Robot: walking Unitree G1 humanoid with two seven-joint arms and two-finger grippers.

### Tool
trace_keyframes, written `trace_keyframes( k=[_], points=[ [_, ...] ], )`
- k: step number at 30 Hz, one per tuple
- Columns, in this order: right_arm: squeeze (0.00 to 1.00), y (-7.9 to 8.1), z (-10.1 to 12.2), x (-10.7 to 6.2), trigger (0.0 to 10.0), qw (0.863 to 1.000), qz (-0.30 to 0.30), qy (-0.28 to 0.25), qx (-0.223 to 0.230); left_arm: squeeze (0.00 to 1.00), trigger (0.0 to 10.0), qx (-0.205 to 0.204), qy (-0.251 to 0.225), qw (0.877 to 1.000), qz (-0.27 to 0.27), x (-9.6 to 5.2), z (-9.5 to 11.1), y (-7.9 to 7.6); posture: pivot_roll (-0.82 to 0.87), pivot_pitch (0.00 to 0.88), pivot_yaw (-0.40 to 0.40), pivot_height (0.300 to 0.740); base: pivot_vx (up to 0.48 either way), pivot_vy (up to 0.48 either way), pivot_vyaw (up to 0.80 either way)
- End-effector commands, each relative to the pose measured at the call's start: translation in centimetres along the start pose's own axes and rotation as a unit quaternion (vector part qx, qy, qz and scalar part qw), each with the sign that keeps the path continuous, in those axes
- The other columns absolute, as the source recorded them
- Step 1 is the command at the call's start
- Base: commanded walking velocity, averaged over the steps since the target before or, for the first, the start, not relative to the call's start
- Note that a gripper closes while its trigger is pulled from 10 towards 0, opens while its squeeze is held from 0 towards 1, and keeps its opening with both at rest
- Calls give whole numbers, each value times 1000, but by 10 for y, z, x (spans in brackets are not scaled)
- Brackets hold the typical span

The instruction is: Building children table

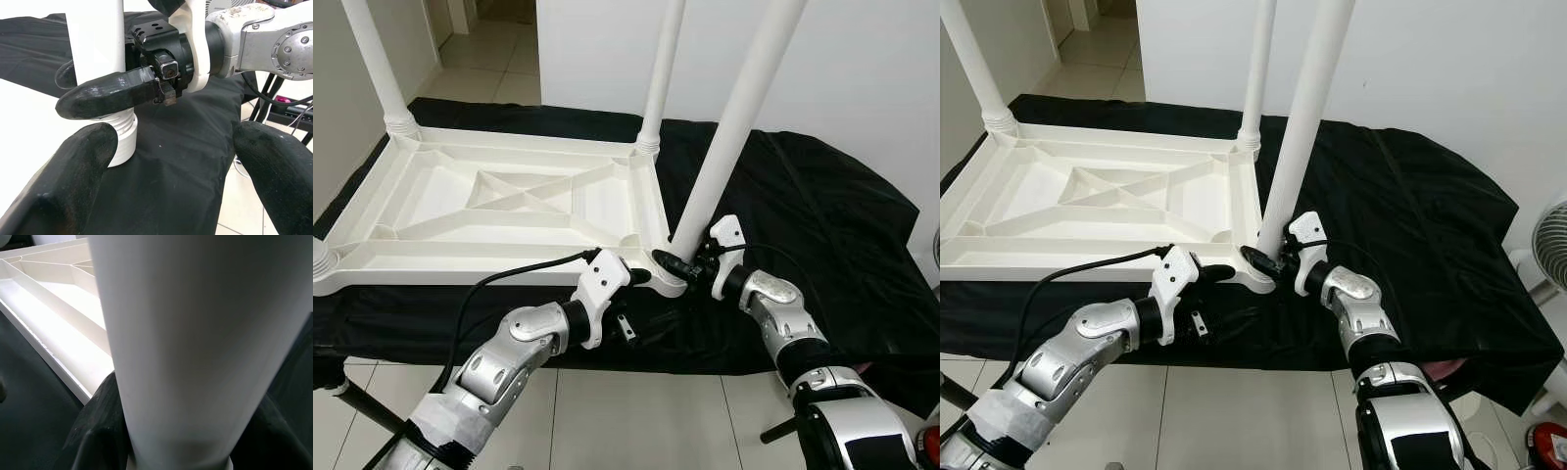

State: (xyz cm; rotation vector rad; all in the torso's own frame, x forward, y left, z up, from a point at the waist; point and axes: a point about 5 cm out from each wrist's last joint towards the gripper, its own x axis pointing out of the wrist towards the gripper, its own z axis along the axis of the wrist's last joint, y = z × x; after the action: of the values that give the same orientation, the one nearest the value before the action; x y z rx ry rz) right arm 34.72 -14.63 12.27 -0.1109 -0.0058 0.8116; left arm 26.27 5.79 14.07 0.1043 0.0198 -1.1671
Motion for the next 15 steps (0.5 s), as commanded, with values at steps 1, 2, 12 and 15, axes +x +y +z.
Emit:
trace_keyframes(
  k=[1,2,12,15],
  points=[
    [0,3,-12,-5,10000,999,-30,22,-3,0,10000,8,10,1000,-9,-1,-4,1,-23,0,-77,740,0,0,0],
    [0,3,-12,-5,10000,999,-30,22,-3,0,10000,8,10,1000,-9,-1,-4,1,-23,0,-77,740,0,0,0],
    [0,14,-12,1,10000,992,-127,20,2,0,10000,11,18,1000,-4,-2,-7,3,-32,0,-75,740,0,0,0],
    [0,17,-12,2,10000,986,-164,23,19,0,10000,11,19,1000,-3,-3,-7,4,-35,0,-74,740,0,0,0]
  ],
)
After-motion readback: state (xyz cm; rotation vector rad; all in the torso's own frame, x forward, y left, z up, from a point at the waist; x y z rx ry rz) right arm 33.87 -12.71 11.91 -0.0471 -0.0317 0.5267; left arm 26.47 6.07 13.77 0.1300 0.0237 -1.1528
